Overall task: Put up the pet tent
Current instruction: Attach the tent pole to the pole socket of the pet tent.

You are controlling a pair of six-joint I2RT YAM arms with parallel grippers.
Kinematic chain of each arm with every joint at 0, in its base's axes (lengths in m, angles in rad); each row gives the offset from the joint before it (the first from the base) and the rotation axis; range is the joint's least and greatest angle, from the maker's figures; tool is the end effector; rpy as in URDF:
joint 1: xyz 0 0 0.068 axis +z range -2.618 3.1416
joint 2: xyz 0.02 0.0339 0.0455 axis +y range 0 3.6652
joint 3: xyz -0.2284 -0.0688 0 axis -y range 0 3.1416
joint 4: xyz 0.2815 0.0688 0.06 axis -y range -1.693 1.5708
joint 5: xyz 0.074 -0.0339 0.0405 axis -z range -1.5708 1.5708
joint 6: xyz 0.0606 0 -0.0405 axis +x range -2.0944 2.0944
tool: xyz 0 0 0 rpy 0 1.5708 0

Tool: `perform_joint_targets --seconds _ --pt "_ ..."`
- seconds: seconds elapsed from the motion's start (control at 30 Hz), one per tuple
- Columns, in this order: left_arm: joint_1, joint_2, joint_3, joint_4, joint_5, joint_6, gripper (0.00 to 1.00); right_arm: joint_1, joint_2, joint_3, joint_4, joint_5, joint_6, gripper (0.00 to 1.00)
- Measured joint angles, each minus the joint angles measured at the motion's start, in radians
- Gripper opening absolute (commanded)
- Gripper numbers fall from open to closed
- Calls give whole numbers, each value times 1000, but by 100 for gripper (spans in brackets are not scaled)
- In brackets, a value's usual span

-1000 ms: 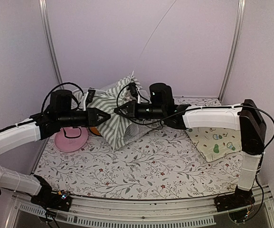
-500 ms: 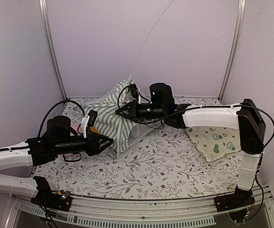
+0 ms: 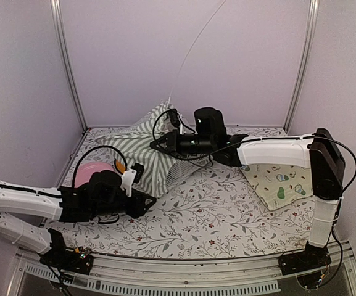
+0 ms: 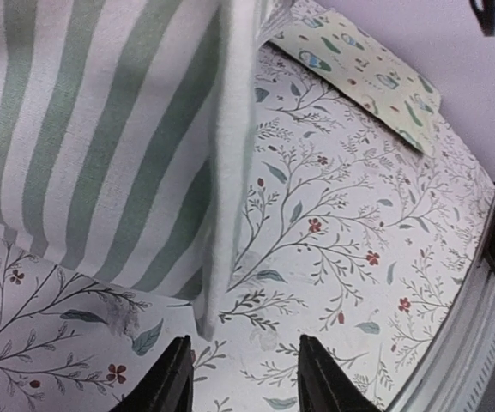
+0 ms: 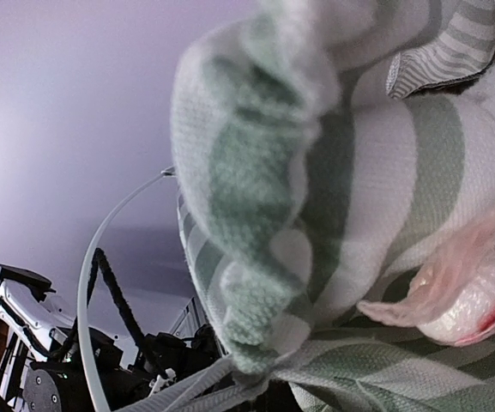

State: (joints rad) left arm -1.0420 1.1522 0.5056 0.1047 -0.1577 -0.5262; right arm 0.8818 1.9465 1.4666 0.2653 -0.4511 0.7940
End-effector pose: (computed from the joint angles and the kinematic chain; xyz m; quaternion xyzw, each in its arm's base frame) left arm 0.1609 -0.2565 0.1314 0.1839 0.8490 -0.2979 0.3957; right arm 0.3018 0.4080 0.2219 -0.1735 0.7522 0.5710 0.2796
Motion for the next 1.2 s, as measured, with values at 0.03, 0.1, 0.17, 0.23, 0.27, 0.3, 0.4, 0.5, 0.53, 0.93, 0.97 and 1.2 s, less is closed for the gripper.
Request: perform_joint_targets --seconds 0.03,0.1,0.17,0.23,0.27,0.3,0.4,0.5,0.53,0.93,0.97,1.2 --pt "0 20 2 4 -24 -2 44 0 0 0 0 0 0 0" --pt "0 54 8 15 -67 -3 44 0 0 0 0 1 0 0" --pt "0 85 18 31 -95 -3 44 0 0 0 0 3 0 0" --pt "0 123 36 48 -112 -1 43 0 0 -1 0 5 0 0" --pt "0 133 40 55 -115 -1 40 0 0 -2 1 5 0 0" --pt "0 149 48 65 -119 1 36 0 0 -3 1 6 0 0" --pt "0 187 64 89 -126 5 9 0 -4 -13 4 13 0 0" --pt "-1 196 80 91 -134 15 0 1 -17 -33 5 26 -1 5" --pt "-2 196 85 88 -131 26 0 1 -23 -40 10 35 -1 7" --pt "35 71 159 -80 40 35 0 27 -125 -106 -69 126 -28 64" --pt "42 64 166 -93 56 32 0 32 -134 -110 -80 137 -39 67" --pt "116 16 210 -167 183 -2 0 91 -237 -158 -132 238 -144 81"
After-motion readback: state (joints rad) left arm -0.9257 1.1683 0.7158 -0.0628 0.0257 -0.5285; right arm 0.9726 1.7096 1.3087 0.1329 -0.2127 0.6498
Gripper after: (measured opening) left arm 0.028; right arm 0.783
